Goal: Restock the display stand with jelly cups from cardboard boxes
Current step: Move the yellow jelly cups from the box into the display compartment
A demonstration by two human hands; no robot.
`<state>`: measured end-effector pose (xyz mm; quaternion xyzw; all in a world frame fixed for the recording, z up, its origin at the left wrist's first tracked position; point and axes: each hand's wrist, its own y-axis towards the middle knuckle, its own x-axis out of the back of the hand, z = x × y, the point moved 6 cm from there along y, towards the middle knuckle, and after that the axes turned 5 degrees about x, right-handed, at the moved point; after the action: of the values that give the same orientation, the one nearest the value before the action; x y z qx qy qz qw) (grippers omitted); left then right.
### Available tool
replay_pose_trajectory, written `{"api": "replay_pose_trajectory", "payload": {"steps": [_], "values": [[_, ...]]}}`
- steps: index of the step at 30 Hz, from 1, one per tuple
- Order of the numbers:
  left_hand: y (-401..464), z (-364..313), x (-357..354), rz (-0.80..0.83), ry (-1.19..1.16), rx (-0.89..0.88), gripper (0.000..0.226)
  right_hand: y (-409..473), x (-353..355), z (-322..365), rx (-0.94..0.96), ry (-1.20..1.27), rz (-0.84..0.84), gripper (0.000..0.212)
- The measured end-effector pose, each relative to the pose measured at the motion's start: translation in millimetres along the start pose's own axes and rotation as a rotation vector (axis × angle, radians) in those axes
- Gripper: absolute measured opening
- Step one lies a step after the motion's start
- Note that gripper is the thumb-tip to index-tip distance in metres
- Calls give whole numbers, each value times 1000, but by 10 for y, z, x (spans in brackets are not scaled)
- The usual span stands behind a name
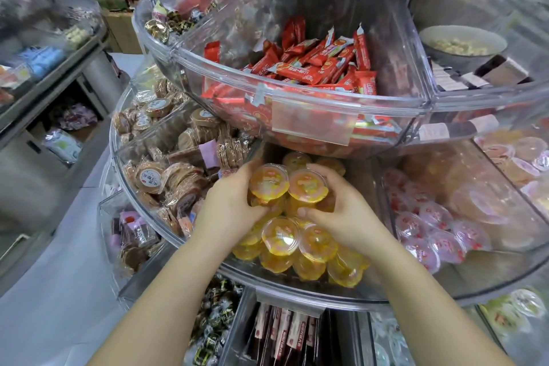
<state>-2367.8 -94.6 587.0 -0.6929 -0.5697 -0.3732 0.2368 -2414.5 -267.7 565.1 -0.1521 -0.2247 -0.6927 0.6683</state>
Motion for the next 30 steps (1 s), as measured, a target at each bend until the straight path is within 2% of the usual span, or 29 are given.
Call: {"api": "replay_pose_trajectory", "payload": {"steps": [5, 14, 16, 20, 22, 24, 27, 30], "values": [[-30, -32, 16, -90, -9, -4, 74, -27, 8, 21, 8, -58, -52, 66], [-36, -18, 17, -69, -7, 11, 78, -51, -8, 72, 8, -96, -135, 58], [-42, -11, 17, -63, 2, 12, 81, -54, -10, 65, -7, -102, -128, 63], [-98, 7, 44, -39, -19, 6, 90, -123, 42, 108, -37, -105, -128, 97], [-172, 48, 122, -59, -90, 13, 86, -207, 105, 186, -30, -102, -183, 99], [-286, 135, 224, -85, -214, 26, 75, -314, 147, 332, 33, -160, -265, 88], [-562, 319, 405, -160, -396, 36, 49, -465, 36, 705, 240, -254, -330, 55], [-926, 632, 515, -246, -576, 108, 34, -602, -429, 1028, 383, -150, -143, 29]]}}
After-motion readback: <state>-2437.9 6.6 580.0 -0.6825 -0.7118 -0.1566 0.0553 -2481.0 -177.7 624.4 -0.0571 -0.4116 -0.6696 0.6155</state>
